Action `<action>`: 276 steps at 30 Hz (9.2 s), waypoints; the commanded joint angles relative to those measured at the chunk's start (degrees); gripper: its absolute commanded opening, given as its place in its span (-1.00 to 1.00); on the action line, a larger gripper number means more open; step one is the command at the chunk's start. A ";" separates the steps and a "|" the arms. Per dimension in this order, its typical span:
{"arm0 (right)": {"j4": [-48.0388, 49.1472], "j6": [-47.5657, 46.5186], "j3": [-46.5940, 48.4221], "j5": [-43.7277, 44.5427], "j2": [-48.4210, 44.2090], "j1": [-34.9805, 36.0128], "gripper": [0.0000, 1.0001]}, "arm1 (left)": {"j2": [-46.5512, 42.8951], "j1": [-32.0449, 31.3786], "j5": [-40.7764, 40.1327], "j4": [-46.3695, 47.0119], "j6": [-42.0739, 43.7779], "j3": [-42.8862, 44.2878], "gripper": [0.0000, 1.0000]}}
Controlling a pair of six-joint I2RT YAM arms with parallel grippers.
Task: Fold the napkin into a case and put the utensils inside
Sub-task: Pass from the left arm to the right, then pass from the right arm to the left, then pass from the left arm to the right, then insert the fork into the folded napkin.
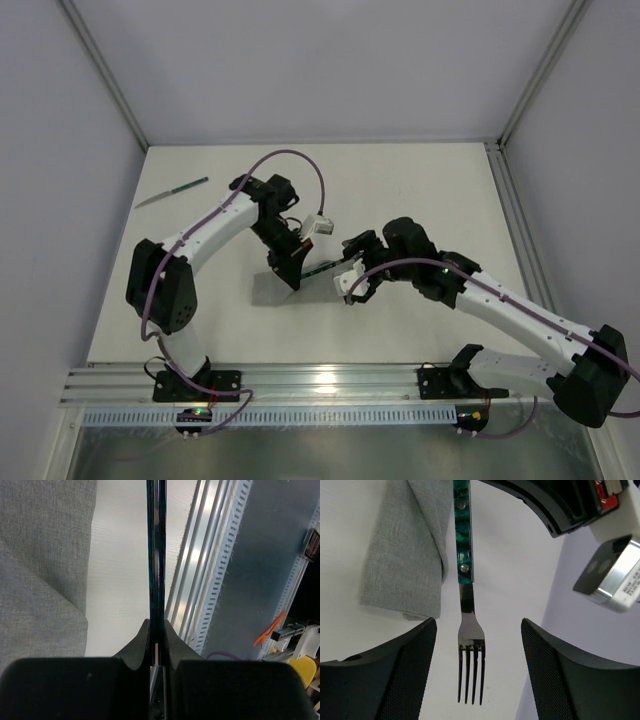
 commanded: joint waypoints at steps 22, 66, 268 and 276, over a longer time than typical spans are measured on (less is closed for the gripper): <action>-0.82 14.31 0.87 7.42 6.05 1.25 -0.94 | -2.68 0.04 -6.59 7.23 -7.64 -1.13 -0.11; -11.29 33.11 2.89 -4.26 17.04 -6.12 -0.94 | -6.02 -9.80 -38.70 36.70 -24.62 -14.59 -0.22; 20.70 118.20 -3.62 -7.08 30.30 -16.42 -0.94 | -0.22 -12.35 -43.70 36.87 -19.17 -13.44 -1.00; 23.43 121.27 -2.65 -4.09 32.33 -13.43 -0.94 | -0.66 -12.35 -43.71 36.70 -19.35 -13.79 -1.00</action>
